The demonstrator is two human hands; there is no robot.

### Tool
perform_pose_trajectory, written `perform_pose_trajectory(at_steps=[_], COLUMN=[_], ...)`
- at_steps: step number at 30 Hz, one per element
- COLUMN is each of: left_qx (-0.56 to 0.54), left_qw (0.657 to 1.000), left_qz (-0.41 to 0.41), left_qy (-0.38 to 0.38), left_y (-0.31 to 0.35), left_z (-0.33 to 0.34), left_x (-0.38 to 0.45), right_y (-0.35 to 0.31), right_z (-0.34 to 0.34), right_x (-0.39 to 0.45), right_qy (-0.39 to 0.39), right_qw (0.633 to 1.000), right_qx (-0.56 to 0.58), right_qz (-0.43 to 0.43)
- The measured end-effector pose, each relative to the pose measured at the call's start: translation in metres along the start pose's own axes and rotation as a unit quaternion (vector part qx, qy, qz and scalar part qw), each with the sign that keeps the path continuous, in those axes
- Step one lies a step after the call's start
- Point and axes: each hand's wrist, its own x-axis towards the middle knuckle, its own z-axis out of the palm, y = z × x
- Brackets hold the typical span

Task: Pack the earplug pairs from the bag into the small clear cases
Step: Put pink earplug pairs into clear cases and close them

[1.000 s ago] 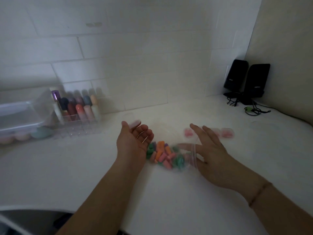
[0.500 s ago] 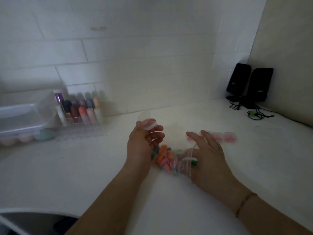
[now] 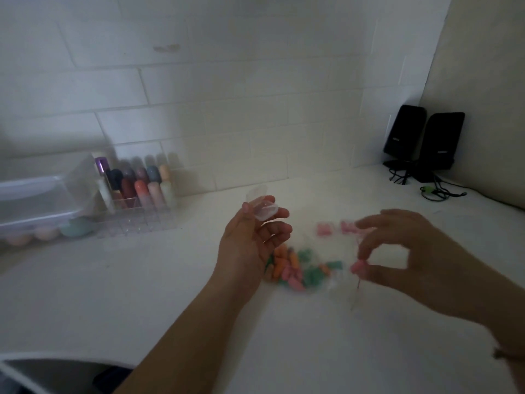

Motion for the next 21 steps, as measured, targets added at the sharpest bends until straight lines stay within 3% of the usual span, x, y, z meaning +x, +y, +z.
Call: perform_pose_trajectory(at_steps=[4,7,13,21], left_qx=[0.024,0.058,0.1,0.068], left_qw=[0.992,0.977,0.96,0.956], left_qz=[-0.048,-0.079,-0.093,-0.109], left_qy=[-0.112,-0.188,-0.243,-0.263], left_y=[0.0,-0.003,-0.006,-0.006], left_z=[0.003,0.004,0.008,0.01], left_x=[-0.008,-0.013,-0.024,-0.024], right_y=[-0.002,-0.02,-0.039,-0.033], right_z=[-0.009,0.011,0.034,0.041], right_x=[-0.002,-0.002,0.0,0.004], right_qy=[0.142,0.194,0.203,0.23], right_qw=[0.982,0.962,0.958,0.964], right_qx=[0.121,0.19,0.152,0.048], right_qz=[0.001,-0.041,-0.135,-0.127])
